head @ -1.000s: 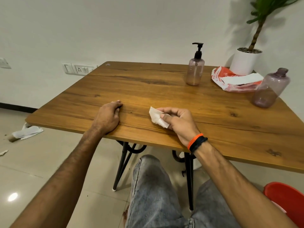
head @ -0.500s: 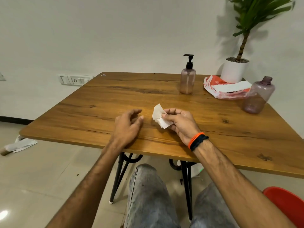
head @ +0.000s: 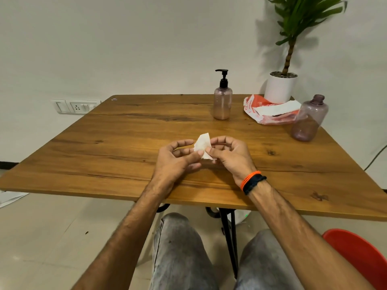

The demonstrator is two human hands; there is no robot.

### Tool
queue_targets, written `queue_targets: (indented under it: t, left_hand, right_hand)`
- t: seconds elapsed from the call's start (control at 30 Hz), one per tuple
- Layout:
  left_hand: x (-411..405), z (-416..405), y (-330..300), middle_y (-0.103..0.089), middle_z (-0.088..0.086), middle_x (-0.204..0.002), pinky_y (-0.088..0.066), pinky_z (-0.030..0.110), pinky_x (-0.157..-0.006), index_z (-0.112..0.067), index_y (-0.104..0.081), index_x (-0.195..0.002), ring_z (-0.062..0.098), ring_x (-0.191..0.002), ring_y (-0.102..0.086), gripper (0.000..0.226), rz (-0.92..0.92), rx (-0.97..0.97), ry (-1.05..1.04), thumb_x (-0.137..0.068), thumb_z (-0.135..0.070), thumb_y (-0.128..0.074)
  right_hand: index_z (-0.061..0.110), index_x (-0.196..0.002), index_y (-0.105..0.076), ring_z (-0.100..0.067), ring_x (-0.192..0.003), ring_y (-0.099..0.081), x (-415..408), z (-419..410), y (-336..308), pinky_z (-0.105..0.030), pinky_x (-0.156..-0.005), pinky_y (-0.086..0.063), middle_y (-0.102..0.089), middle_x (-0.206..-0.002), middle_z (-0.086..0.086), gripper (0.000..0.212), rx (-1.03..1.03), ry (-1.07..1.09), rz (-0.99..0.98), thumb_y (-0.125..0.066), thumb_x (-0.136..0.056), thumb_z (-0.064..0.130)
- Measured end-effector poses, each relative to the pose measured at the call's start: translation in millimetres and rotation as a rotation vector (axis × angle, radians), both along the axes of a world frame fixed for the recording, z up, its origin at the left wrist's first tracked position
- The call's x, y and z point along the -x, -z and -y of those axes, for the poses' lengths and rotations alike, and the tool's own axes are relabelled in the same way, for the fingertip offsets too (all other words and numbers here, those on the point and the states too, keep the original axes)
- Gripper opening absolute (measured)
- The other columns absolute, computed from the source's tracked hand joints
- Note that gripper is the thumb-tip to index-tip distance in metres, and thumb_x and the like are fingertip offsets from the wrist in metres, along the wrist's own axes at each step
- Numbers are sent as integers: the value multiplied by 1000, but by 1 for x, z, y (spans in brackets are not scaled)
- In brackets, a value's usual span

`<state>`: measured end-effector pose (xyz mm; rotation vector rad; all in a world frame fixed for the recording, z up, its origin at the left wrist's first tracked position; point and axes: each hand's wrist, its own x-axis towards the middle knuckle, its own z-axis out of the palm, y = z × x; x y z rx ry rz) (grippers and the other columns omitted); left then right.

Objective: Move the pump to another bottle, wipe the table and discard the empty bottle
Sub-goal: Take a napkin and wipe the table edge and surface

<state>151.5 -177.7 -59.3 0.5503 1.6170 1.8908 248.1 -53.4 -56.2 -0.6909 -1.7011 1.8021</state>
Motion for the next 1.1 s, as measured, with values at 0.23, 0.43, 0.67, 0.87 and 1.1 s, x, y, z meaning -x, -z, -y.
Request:
queue_targets:
  t: [0.23, 0.43, 0.67, 0.87, 1.1]
  left_hand:
    - [-6, -23, 5, -75, 10, -93, -61, 41, -75, -17, -73, -102, 25, -90, -74, 35, -201, 56, -10, -70, -6, -84]
    - [-23, -64, 2, -77, 8, -88, -58, 50, -88, -17, -78, -81, 33, -95, -71, 15, -254, 48, 46, -71, -7, -83]
    - [-46, -124, -2, -76, 15, -89, -57, 39, -81, -7, -78, -88, 32, -89, -72, 12, -138, 77, 200, -78, -1, -76]
    - [-66, -184, -11, -78, 3, -91, -57, 29, -84, -12, -78, -100, 15, -88, -73, 23, -186, 156, 410, -78, -9, -78]
    - [-107, -251, -19, -78, -8, -85, -59, 24, -77, -20, -79, -93, 8, -84, -73, 21, -273, 239, 497, -72, -17, -84]
  right_hand:
    - [19, -99, -74, -14, -81, -74, -24, -19, -3, -22, -56, -56, -75, -95, -6, 28, -15, -33, -53, -73, -80, -2]
    - [6, -94, -74, -14, -82, -73, -55, -51, -5, -20, -61, -58, -73, -101, -9, 18, 46, 23, -49, -70, -81, -6]
    - [7, -90, -75, -24, -92, -71, -95, -99, -6, -31, -84, -59, -75, -99, -14, 28, 62, 45, -76, -60, -82, -15]
    - [2, -99, -73, -18, -87, -74, -126, -145, -7, -19, -69, -58, -77, -96, -8, 22, 36, 227, -36, -70, -78, -5]
    - [2, -85, -74, -19, -77, -74, -166, -184, -13, -23, -68, -60, -77, -86, -11, 17, 150, 479, -6, -74, -71, -6]
